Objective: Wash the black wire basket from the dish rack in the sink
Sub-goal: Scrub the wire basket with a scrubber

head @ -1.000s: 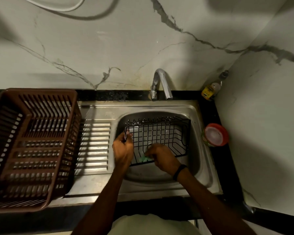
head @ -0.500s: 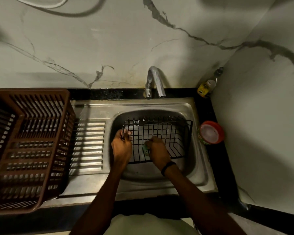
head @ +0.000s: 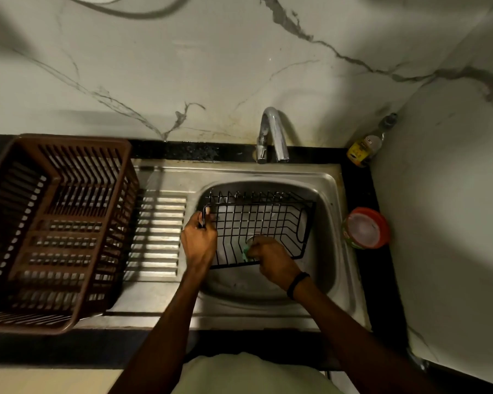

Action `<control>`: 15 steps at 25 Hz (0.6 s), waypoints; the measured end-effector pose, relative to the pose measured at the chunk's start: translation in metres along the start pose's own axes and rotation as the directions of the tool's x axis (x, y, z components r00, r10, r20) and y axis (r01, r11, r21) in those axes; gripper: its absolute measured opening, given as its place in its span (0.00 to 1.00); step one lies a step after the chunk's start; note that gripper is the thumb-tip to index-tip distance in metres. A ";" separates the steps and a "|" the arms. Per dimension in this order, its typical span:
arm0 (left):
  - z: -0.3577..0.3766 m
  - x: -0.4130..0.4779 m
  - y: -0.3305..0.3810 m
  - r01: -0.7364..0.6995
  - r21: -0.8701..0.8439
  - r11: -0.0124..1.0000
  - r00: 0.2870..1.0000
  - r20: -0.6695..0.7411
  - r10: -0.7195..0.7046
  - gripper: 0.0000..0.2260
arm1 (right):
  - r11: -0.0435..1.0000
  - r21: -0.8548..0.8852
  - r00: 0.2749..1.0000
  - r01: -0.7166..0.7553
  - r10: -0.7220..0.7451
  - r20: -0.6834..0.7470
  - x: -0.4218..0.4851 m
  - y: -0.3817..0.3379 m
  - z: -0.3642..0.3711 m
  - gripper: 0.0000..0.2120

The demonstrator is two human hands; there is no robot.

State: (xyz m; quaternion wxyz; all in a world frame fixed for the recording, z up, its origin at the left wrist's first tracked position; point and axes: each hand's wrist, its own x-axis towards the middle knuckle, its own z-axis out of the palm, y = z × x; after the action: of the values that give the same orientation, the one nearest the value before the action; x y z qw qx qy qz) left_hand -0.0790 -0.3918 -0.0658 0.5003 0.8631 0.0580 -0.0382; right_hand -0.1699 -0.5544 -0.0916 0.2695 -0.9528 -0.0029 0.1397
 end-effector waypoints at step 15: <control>0.011 0.001 -0.006 0.021 0.116 0.993 1.000 0.016 -0.023 0.11 | 0.971 0.072 0.971 -0.228 0.232 -0.051 0.011 0.005 0.000 0.12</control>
State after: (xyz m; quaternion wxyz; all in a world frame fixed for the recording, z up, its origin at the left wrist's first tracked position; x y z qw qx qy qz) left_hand -0.0784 -0.3986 -0.0765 0.4494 0.8896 0.0608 -0.0543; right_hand -0.1592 -0.5577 -0.0972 0.2826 -0.9411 0.1200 0.1418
